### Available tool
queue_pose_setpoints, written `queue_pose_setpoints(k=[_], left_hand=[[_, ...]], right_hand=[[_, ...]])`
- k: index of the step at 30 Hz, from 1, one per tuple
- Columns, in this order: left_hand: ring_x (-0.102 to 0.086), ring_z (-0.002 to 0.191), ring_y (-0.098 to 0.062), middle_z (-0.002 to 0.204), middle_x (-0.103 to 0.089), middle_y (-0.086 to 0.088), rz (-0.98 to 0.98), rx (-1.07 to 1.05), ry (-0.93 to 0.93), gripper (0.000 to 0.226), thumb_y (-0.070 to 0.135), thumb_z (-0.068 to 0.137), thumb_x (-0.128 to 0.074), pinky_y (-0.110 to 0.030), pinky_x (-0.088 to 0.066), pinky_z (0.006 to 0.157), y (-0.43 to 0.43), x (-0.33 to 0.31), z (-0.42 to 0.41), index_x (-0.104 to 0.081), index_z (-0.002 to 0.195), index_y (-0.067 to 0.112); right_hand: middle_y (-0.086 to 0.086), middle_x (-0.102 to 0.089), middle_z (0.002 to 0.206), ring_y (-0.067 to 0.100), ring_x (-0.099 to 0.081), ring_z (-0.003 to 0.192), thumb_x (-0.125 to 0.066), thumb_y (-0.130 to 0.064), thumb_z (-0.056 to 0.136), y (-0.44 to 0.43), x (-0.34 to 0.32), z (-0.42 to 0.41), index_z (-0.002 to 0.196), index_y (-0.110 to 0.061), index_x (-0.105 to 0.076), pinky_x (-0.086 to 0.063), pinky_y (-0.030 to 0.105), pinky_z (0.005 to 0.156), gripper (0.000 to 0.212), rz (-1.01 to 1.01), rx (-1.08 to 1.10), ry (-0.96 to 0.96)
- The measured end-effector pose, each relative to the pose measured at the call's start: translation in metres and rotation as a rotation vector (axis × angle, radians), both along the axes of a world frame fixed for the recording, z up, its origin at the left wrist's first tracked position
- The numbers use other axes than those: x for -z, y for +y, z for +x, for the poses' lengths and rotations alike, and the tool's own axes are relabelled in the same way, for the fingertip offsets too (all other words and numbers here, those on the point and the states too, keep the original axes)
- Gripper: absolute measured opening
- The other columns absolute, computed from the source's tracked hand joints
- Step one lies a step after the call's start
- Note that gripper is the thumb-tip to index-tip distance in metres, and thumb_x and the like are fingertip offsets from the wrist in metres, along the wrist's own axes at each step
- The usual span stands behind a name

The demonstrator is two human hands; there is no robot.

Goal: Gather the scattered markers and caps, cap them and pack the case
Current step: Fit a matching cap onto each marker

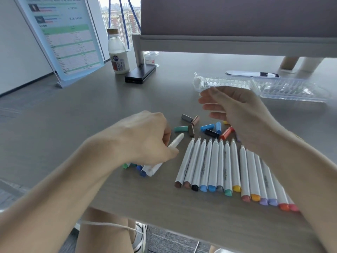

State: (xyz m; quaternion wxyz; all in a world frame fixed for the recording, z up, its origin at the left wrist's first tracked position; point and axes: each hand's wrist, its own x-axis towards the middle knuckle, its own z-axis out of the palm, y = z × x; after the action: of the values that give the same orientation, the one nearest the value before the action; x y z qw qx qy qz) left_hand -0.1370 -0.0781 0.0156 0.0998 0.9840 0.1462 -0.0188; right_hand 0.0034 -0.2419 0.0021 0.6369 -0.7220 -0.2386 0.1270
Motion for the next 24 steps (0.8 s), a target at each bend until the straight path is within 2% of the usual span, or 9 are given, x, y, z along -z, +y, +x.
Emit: queue_pose_setpoints(k=[2, 6, 9, 12, 14, 17, 20, 24], left_hand=[[-0.057, 0.053, -0.015, 0.05, -0.058, 0.004, 0.006, 0.004, -0.03, 0.045, 0.054, 0.081, -0.073, -0.029, -0.048, 0.054, -0.002, 0.002, 0.0, -0.059, 0.058, 0.018], [-0.059, 0.057, -0.015, 0.054, -0.059, 0.005, -0.003, 0.021, -0.058, 0.039, 0.043, 0.084, -0.074, -0.03, -0.051, 0.056, 0.003, 0.003, 0.001, -0.062, 0.059, 0.017], [-0.057, 0.057, -0.015, 0.053, -0.057, 0.005, 0.004, 0.016, -0.063, 0.033, 0.035, 0.084, -0.072, -0.026, -0.046, 0.053, 0.008, 0.003, 0.001, -0.062, 0.059, 0.016], [-0.061, 0.063, -0.015, 0.059, -0.062, 0.005, -0.024, 0.032, -0.102, 0.035, 0.046, 0.086, -0.073, -0.026, -0.046, 0.055, 0.002, 0.0, 0.003, -0.067, 0.065, 0.018], [-0.064, 0.064, -0.015, 0.061, -0.065, 0.003, -0.084, 0.048, -0.115, 0.041, 0.055, 0.088, -0.071, -0.028, -0.049, 0.057, -0.007, -0.002, 0.007, -0.069, 0.069, 0.018], [-0.065, 0.061, -0.014, 0.061, -0.066, 0.004, -0.12, 0.061, -0.089, 0.041, 0.056, 0.086, -0.073, -0.028, -0.05, 0.055, -0.02, 0.003, 0.013, -0.069, 0.07, 0.018], [-0.064, 0.059, -0.012, 0.058, -0.064, 0.007, -0.086, 0.043, -0.073, 0.035, 0.053, 0.083, -0.075, -0.025, -0.045, 0.053, -0.023, 0.009, 0.015, -0.068, 0.068, 0.021], [-0.064, 0.064, -0.011, 0.064, -0.065, 0.007, -0.048, 0.035, -0.058, 0.029, 0.049, 0.082, -0.072, -0.025, -0.045, 0.055, -0.017, 0.008, 0.012, -0.068, 0.069, 0.024]], right_hand=[[-0.006, -0.08, 0.095, 0.013, -0.075, 0.097, -0.059, -0.03, 0.103, 0.001, 0.001, 0.002, 0.097, -0.022, -0.078, -0.059, 0.031, 0.091, 0.022, 0.028, 0.037, -0.01], [-0.006, -0.08, 0.093, 0.015, -0.074, 0.099, -0.06, -0.031, 0.102, 0.0, -0.001, 0.004, 0.095, -0.022, -0.078, -0.058, 0.031, 0.09, 0.022, 0.049, 0.083, 0.001], [-0.007, -0.08, 0.092, 0.015, -0.073, 0.098, -0.06, -0.029, 0.102, -0.002, 0.0, 0.003, 0.095, -0.023, -0.078, -0.057, 0.032, 0.089, 0.02, -0.012, 0.071, -0.031], [-0.008, -0.079, 0.09, 0.013, -0.072, 0.093, -0.063, -0.024, 0.099, -0.001, 0.003, 0.003, 0.092, -0.026, -0.079, -0.055, 0.034, 0.092, 0.017, -0.148, 0.011, -0.152], [-0.012, -0.077, 0.089, 0.004, -0.07, 0.089, -0.064, -0.024, 0.097, 0.0, 0.006, 0.0, 0.094, -0.029, -0.078, -0.053, 0.032, 0.091, 0.016, -0.273, -0.071, -0.285], [-0.02, -0.074, 0.095, -0.003, -0.064, 0.094, -0.06, -0.028, 0.098, 0.0, 0.009, -0.007, 0.098, -0.039, -0.077, -0.05, 0.029, 0.087, 0.02, -0.502, -0.199, -0.441], [-0.019, -0.07, 0.106, 0.005, -0.06, 0.105, -0.055, -0.026, 0.099, 0.0, 0.011, -0.012, 0.104, -0.04, -0.076, -0.044, 0.029, 0.093, 0.026, -0.648, -0.27, -0.548], [-0.017, -0.064, 0.103, 0.011, -0.056, 0.107, -0.051, -0.025, 0.102, 0.0, 0.011, -0.013, 0.106, -0.037, -0.076, -0.04, 0.03, 0.098, 0.028, -0.738, -0.254, -0.618]])
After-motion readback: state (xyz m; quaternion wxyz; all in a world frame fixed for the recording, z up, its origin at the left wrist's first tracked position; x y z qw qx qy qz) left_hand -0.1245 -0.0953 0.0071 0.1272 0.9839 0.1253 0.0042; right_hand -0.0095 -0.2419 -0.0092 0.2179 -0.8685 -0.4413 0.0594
